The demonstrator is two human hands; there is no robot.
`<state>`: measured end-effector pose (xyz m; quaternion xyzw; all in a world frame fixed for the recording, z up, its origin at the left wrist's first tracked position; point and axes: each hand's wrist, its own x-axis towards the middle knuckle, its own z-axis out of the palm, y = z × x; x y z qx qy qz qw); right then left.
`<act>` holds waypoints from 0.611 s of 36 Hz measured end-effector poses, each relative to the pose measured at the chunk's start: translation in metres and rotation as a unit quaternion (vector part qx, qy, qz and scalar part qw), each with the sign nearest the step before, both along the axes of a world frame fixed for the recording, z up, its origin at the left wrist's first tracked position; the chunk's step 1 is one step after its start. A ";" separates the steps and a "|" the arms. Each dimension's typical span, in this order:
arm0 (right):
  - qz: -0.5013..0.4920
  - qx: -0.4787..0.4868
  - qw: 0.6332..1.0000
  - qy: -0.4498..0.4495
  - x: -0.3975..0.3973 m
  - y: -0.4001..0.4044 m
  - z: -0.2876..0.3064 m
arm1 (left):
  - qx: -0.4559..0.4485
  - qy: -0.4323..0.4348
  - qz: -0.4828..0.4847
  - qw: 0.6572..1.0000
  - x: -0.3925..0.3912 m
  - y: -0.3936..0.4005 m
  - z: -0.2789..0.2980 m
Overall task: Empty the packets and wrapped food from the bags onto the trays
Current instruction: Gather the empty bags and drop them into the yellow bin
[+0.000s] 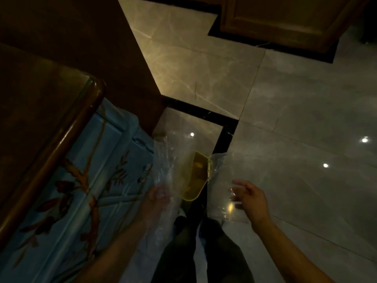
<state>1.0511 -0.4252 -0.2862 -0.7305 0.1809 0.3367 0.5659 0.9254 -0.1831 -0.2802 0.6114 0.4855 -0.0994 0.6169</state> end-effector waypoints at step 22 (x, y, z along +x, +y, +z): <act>0.232 -0.209 0.950 0.020 0.008 0.081 -0.216 | -0.018 0.138 -0.039 0.989 0.006 0.030 -0.205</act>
